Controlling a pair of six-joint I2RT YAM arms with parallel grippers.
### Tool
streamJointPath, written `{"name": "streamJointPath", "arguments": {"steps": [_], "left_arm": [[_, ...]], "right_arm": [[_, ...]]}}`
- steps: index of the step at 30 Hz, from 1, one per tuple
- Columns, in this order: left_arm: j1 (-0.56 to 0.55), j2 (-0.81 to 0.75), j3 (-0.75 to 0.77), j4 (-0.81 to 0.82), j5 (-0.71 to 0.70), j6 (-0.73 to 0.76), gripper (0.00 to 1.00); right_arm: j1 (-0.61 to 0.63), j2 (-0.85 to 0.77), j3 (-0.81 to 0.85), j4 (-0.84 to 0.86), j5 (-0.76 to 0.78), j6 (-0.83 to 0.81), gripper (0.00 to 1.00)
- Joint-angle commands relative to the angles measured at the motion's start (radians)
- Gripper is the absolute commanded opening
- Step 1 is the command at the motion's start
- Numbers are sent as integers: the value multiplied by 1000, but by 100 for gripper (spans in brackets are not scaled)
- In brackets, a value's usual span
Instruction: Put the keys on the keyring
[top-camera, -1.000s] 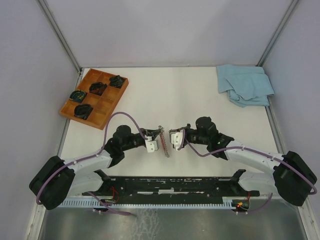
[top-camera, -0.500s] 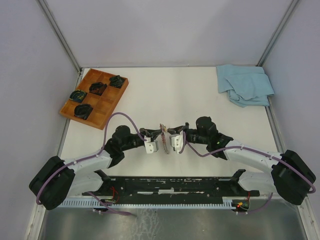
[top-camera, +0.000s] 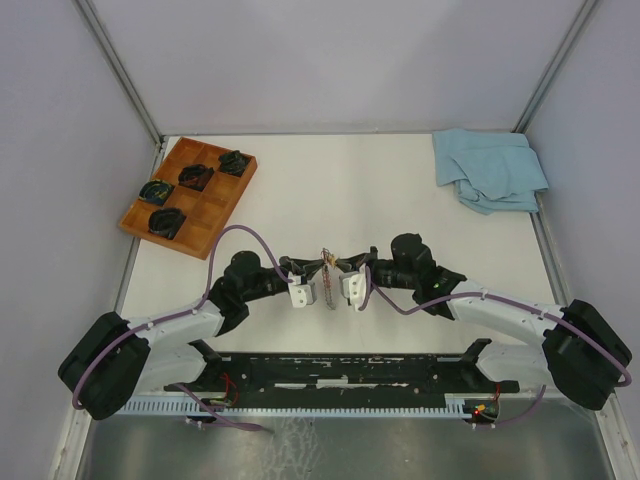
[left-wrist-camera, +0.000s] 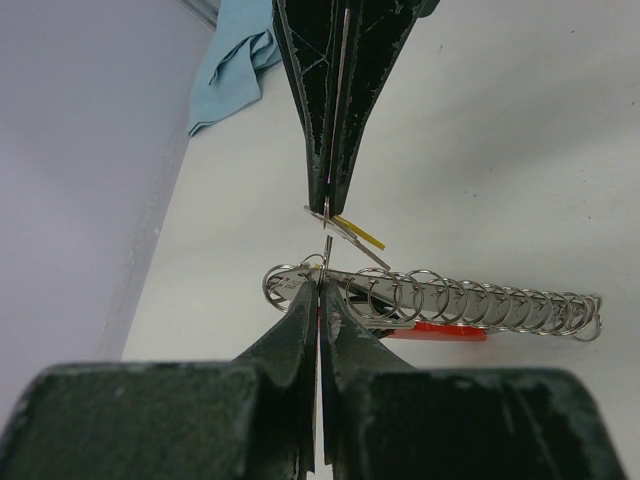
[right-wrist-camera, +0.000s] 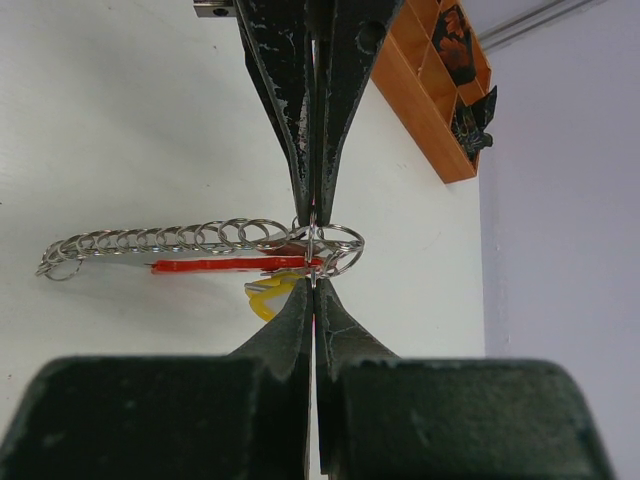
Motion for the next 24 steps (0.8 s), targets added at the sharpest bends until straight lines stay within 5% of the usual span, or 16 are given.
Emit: {"name": "streamJointPath", "arguments": {"steps": [1, 24], "left_arm": [[-3, -21, 7, 84, 32, -7, 3], [-3, -29, 13, 69, 50, -10, 3]], "right_arm": [[0, 4, 0, 37, -26, -9, 1], [1, 7, 5, 38, -40, -7, 1]]}}
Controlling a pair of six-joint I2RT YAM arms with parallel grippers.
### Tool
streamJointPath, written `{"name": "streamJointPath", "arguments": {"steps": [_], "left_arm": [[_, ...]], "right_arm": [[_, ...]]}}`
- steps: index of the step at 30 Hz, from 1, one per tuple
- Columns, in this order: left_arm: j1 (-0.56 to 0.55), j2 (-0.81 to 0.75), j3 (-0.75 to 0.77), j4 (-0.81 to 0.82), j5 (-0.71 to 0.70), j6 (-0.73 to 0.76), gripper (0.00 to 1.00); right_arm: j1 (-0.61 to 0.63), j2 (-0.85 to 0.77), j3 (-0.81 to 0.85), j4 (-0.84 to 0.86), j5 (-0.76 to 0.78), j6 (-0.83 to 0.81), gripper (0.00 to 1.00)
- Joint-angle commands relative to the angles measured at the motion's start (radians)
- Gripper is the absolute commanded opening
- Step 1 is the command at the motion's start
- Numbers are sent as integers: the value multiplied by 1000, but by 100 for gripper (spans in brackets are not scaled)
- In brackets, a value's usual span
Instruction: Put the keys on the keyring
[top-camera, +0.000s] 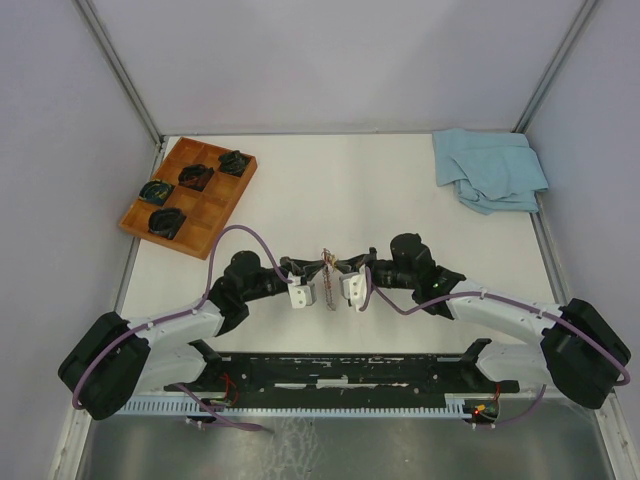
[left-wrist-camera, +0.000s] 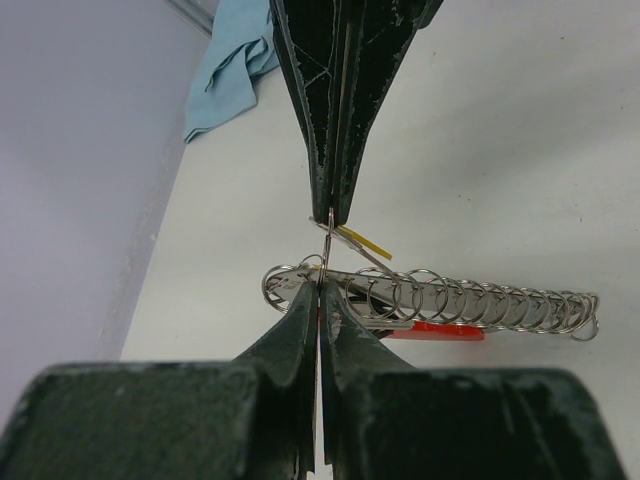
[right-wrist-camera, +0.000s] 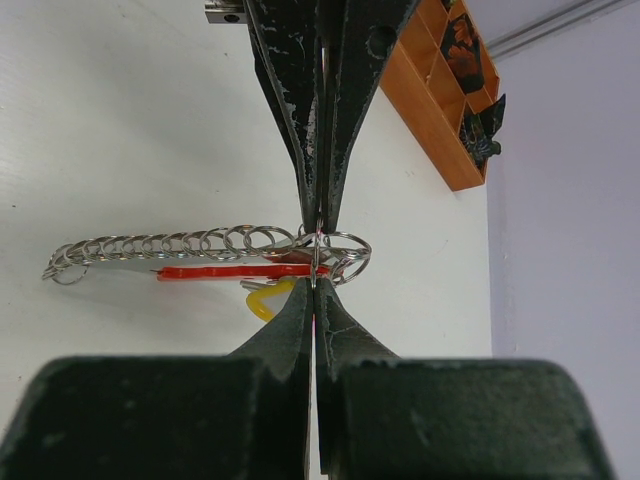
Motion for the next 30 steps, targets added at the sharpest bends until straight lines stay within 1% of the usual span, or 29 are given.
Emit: {"name": "streamJointPath", "arguments": {"steps": [1, 9, 19, 30], "left_arm": [[-2, -29, 14, 67, 34, -10, 3], [-3, -27, 20, 50, 44, -9, 3], [-3, -22, 30, 32, 76, -9, 3], [-3, -18, 40, 18, 96, -9, 3]], "right_arm": [[1, 0, 5, 41, -11, -5, 1], [1, -2, -6, 71, -2, 0, 1], [2, 3, -11, 118, -35, 20, 1], [8, 16, 9, 95, -80, 2, 1]]}}
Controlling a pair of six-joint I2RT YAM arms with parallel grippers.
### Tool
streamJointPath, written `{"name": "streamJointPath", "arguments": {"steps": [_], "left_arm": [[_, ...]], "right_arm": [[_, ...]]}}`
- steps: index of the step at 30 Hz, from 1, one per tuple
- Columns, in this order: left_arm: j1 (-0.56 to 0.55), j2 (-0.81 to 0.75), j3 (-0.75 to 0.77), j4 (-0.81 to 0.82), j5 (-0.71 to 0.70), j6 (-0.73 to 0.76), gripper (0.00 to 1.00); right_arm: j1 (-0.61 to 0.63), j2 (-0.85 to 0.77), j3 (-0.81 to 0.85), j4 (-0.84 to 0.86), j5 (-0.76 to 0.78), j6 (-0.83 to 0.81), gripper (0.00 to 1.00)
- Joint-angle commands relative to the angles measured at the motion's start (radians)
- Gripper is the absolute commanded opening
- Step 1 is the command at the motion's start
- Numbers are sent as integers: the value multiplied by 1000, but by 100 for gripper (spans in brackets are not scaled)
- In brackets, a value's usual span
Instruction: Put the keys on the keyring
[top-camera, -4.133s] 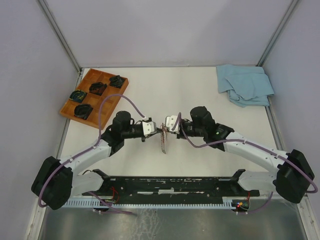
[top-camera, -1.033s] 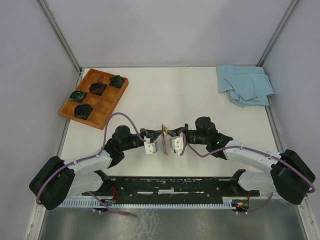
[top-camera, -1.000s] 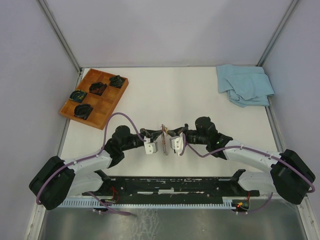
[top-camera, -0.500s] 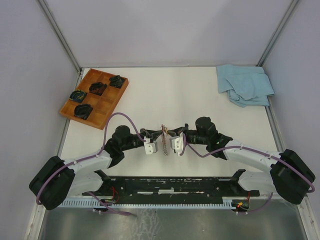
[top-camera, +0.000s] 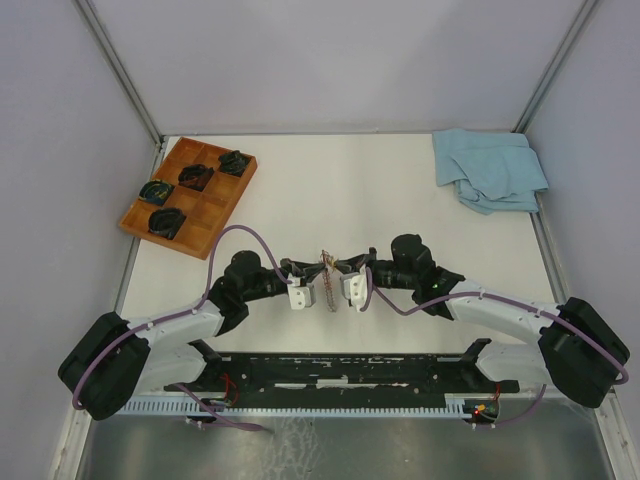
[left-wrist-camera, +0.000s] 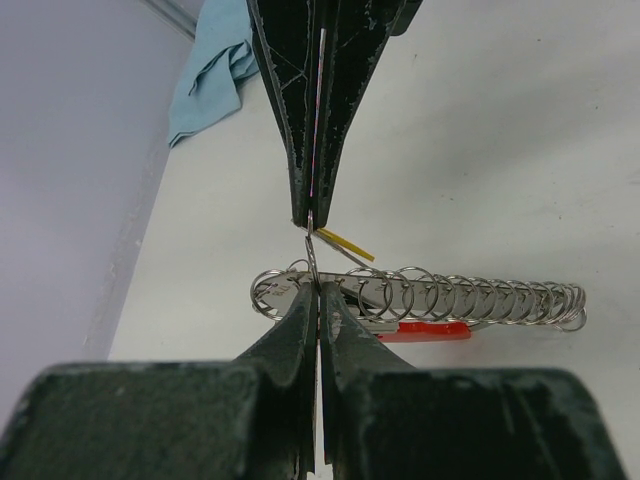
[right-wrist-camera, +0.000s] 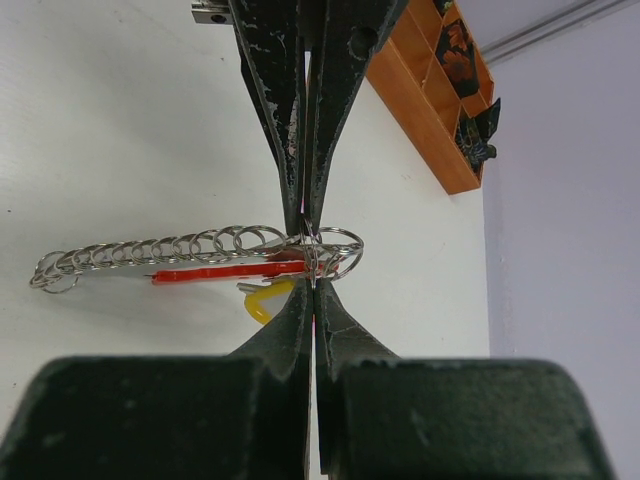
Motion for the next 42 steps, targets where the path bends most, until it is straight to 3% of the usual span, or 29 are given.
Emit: {"name": "streamJointPath", "arguments": {"steps": [1, 31, 42], "left_arm": [[-5, -17, 40, 37, 66, -8, 3], [-5, -24, 52, 44, 76, -34, 3], [-4, -41, 13, 135, 13, -93, 3]], "right_arm": [[9, 7, 25, 47, -79, -10, 1], [31, 35, 71, 79, -119, 29, 1], [31, -56, 9, 8, 105, 62, 1]]}}
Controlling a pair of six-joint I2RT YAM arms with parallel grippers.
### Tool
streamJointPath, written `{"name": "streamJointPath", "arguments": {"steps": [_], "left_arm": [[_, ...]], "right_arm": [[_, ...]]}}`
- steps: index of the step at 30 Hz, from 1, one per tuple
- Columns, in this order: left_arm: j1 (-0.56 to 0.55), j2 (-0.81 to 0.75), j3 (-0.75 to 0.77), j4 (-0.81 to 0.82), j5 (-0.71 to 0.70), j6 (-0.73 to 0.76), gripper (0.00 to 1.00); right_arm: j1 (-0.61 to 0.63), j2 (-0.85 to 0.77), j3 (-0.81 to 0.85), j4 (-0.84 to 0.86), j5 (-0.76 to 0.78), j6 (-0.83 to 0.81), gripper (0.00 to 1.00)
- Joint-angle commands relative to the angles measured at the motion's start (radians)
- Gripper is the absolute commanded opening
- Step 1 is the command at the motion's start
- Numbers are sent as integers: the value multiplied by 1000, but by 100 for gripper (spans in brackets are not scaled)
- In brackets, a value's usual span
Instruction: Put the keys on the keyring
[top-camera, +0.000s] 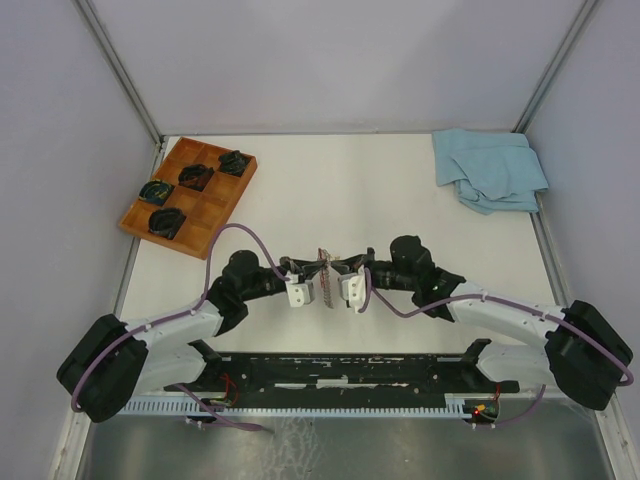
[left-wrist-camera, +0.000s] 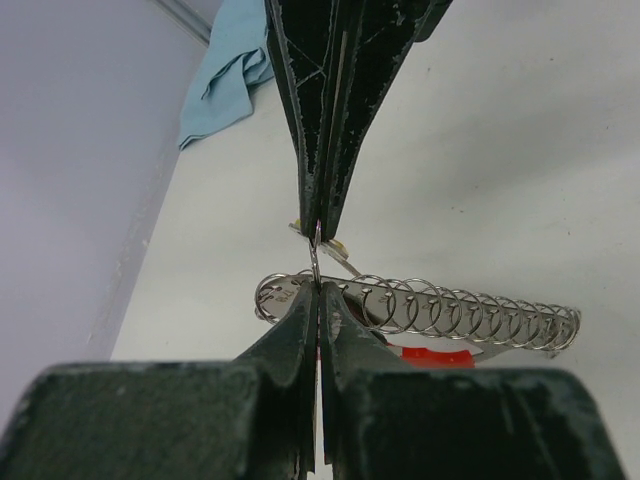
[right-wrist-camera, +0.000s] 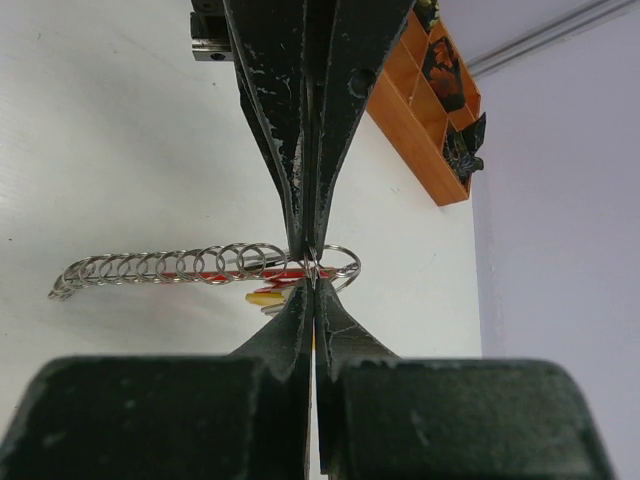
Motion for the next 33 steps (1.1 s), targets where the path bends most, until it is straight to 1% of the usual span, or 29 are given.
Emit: {"name": "streamJointPath", "arguments": {"steps": [1, 8, 15, 21, 25, 33], "left_arm": [[-7, -27, 7, 135, 14, -65, 3], [-8, -11, 2, 170, -36, -111, 3], [-3, 15, -11, 216, -17, -128, 3], [6, 27, -20, 238, 14, -133, 3], [23, 37, -33, 280, 52, -155, 3], [40, 44, -36, 301, 91, -170, 3]], "right_arm": [[4, -54, -11, 0, 101, 42, 1], [3, -77, -34, 24, 142, 116, 1], [3, -78, -53, 54, 158, 133, 1], [3, -73, -76, 121, 129, 110, 1], [3, -68, -84, 152, 104, 98, 1], [3, -58, -78, 153, 53, 93, 1]]}}
